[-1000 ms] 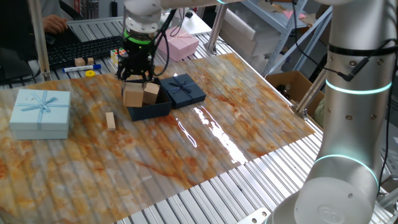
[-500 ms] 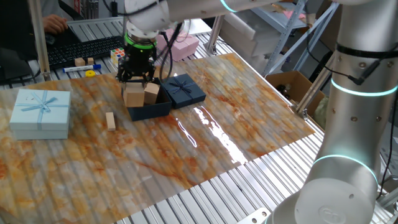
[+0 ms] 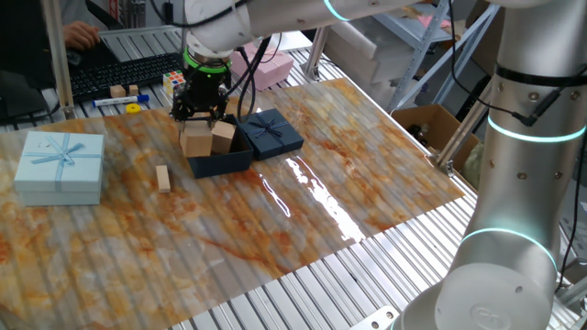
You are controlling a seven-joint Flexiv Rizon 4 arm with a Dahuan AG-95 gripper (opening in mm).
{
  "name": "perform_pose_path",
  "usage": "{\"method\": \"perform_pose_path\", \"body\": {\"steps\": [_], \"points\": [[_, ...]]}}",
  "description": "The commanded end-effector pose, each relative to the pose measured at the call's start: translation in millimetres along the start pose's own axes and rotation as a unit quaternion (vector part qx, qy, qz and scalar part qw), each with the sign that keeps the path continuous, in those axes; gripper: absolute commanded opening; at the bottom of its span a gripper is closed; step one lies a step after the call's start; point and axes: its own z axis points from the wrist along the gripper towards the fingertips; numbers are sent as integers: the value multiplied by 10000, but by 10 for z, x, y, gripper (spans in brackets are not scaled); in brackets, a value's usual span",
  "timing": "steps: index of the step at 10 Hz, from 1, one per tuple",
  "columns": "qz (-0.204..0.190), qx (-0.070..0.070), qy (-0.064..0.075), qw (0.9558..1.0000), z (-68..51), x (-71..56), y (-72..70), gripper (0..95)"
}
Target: Take everything out of the gift box
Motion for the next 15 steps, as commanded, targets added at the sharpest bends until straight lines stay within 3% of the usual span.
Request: {"method": "perform_pose_path", "body": {"steps": [1,6,10,15], "points": [[159,-32,146,9998,-2,0,17,0],[404,-242,206,9987,-59,362,156,0],[536,-234,182,9981,-102,563,288,0],[566,-223,126,9981,20,796,392,0]]}}
